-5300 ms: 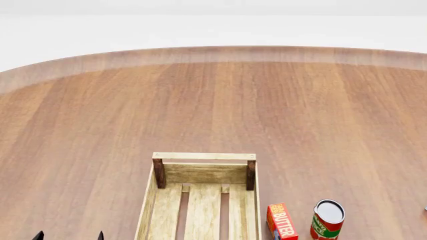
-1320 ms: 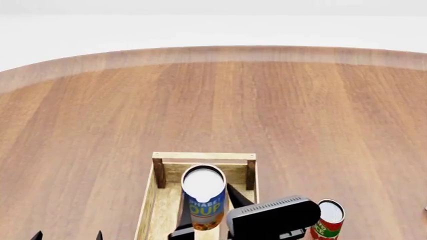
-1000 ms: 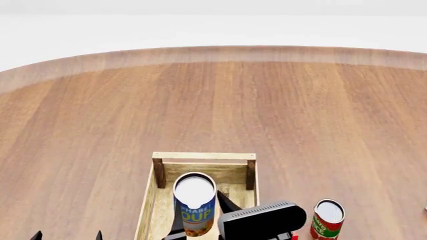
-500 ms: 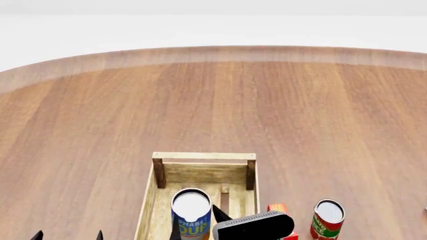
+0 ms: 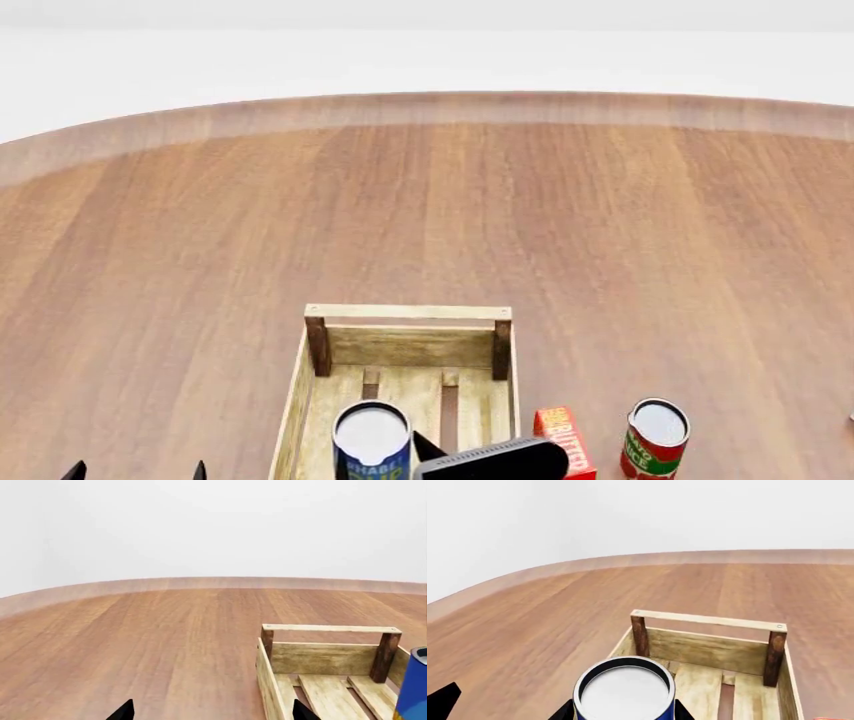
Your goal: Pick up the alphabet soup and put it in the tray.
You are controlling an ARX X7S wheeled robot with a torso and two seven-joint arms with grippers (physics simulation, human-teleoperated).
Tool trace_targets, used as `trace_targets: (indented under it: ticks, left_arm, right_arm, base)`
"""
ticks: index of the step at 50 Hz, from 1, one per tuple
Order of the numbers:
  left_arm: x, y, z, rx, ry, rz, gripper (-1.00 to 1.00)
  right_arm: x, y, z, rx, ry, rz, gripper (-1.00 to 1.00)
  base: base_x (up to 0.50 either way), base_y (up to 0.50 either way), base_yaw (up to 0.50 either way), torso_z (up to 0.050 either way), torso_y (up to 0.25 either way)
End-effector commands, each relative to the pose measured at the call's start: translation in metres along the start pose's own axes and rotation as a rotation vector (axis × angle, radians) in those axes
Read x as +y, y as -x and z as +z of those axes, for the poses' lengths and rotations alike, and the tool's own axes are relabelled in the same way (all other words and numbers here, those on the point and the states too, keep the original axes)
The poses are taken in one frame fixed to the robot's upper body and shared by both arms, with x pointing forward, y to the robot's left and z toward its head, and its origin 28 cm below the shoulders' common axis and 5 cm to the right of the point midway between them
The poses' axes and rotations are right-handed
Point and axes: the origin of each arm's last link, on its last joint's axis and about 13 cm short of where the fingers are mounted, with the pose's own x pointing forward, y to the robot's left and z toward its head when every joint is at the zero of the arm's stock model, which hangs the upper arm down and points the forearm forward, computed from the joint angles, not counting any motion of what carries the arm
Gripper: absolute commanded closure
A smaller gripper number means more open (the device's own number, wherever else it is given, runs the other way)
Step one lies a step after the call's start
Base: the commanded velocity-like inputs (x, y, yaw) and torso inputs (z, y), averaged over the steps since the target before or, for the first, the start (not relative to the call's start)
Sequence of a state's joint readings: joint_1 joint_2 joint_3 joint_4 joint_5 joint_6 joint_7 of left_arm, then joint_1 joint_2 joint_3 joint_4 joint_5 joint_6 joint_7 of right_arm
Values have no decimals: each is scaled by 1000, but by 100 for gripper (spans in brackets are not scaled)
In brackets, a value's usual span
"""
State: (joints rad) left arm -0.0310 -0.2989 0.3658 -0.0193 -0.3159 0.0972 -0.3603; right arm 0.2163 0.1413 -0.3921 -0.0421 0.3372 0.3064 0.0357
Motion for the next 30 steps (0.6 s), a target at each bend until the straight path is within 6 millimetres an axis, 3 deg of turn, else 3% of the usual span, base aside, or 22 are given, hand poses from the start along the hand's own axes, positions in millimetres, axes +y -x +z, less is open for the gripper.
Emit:
trace_targets:
  ticks: [1,30]
  left_arm:
    - [0,0,0,-1,-1,-1,-100]
    - [0,0,0,-2,0,1,-100]
  right_arm:
    - [2,-3,-2,13,18,23,100]
    - [1,-3,-11,64,17,27,100]
  base:
    - [0,0,0,0,0]
    - [0,0,0,0,1]
